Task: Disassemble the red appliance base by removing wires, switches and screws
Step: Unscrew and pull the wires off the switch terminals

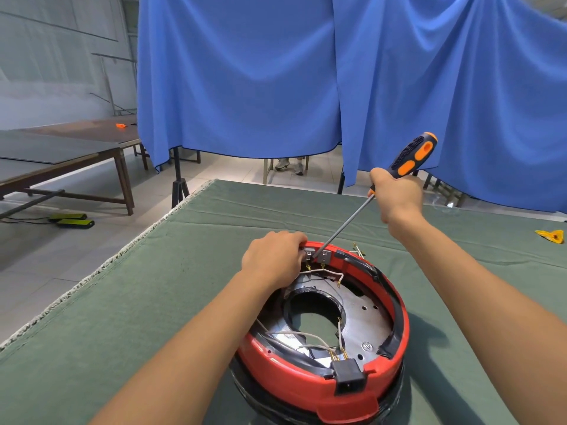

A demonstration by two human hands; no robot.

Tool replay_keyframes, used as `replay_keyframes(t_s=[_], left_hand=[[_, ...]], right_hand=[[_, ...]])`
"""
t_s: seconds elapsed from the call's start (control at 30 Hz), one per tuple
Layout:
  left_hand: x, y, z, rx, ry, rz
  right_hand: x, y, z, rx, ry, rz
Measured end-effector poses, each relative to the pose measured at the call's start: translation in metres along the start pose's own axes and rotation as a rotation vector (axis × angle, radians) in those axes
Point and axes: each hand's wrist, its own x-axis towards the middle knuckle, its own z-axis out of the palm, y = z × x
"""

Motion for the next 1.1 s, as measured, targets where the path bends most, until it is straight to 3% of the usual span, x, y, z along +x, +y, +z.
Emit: replay_keyframes(t_s=[0.57, 1.1], left_hand=[[0.0, 0.0, 0.0, -0.002, -0.02, -0.006], [0.0, -0.003, 0.002, -0.017, -0.021, -0.014]], right_hand=[[0.001, 0.005, 0.012, -0.035, -0.175, -0.018], [-0.037, 0.001, -0.028, 0.054, -0.055, -0.361]])
